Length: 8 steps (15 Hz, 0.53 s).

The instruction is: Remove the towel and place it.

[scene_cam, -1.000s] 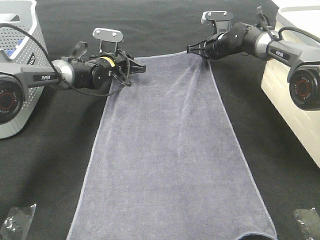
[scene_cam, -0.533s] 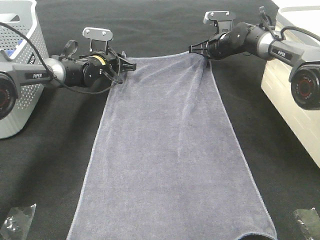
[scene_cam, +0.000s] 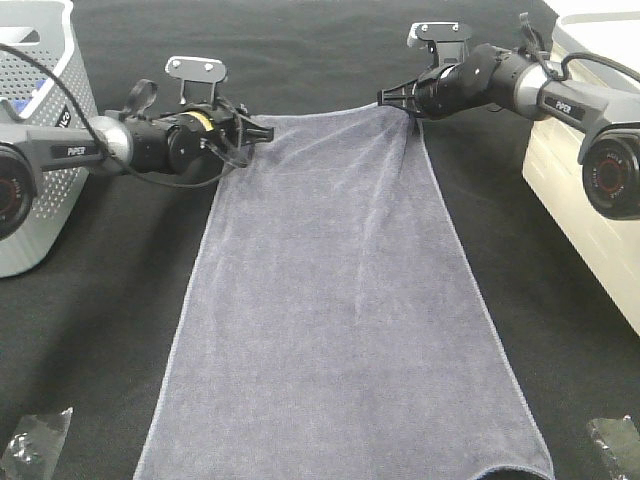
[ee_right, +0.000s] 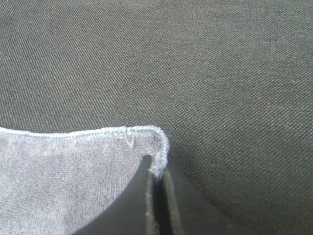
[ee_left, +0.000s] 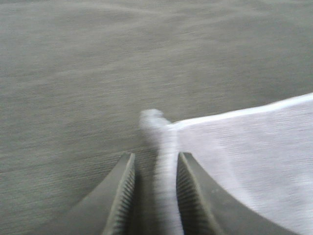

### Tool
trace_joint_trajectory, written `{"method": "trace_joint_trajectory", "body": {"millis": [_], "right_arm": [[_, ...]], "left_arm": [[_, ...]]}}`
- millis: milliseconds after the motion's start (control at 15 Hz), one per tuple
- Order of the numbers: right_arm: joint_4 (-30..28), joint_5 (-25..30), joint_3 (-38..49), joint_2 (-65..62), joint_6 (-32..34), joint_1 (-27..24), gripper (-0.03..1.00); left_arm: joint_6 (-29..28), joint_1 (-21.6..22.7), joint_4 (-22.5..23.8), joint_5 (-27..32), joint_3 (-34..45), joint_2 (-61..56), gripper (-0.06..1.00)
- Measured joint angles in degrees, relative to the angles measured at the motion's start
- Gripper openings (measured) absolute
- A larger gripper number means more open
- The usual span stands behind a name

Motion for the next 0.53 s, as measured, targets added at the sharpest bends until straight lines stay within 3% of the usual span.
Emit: {"method": "trace_joint_trajectory", "body": {"millis": [533], "right_arm": [[1.0,0.0,0.0,0.0,0.0,0.0,0.02]], "left_arm": [[-1.1,-1.7,2.3,-2.6,-0.1,1.8,0.29]]}}
